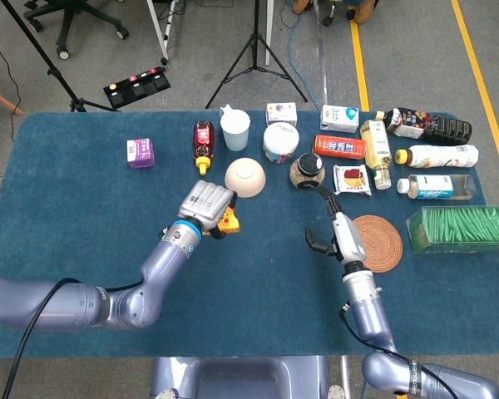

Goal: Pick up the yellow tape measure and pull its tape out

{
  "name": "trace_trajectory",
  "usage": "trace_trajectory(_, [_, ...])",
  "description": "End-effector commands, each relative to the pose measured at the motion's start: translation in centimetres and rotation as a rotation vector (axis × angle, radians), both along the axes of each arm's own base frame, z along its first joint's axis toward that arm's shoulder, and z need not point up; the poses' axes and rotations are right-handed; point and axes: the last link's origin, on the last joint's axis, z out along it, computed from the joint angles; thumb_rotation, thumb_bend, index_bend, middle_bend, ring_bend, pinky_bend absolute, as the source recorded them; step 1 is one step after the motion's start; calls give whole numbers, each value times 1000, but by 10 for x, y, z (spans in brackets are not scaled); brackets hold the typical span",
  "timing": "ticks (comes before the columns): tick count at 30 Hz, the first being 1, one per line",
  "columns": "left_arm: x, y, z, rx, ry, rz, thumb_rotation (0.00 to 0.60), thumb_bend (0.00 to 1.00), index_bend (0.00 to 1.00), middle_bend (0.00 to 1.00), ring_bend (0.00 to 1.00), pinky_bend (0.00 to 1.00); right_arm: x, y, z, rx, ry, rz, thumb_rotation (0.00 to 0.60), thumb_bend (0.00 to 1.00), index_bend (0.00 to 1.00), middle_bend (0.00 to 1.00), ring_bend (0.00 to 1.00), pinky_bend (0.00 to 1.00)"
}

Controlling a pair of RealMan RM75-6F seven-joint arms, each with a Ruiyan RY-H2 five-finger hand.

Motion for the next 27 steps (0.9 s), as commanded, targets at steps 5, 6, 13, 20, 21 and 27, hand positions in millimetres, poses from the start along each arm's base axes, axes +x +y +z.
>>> trace_trajectory(5, [-13, 2, 7, 25, 15, -7, 600, 357, 631, 450, 426, 460, -16, 0, 11, 5, 106, 48, 600, 500, 0, 25, 7, 65])
trace_trajectory(6, [-15, 2, 7, 27, 17, -9, 600, 357, 631, 450, 423, 456, -18, 0, 13, 6, 117, 53, 600, 500, 0, 27, 7, 65])
trace_trajectory(13, [-40, 2, -1, 23, 69, -1, 600, 354, 630, 449, 380, 422, -26, 0, 24, 1, 230, 108, 600, 499, 0, 35, 7, 67])
trace_trajectory(20, [-68, 1, -19, 4, 124, 30, 600, 327, 631, 441, 279, 360, -31, -1, 31, -3, 271, 113, 600, 500, 0, 39, 7, 68])
trace_trajectory(21, [-71, 1, -21, 0, 132, 33, 600, 328, 631, 436, 268, 356, -31, -1, 32, -3, 274, 113, 600, 500, 0, 39, 7, 68])
trace_trajectory(27, [-90, 0, -29, 2, 201, 40, 600, 275, 524, 291, 140, 282, -35, 0, 32, -2, 278, 109, 600, 499, 0, 44, 6, 69])
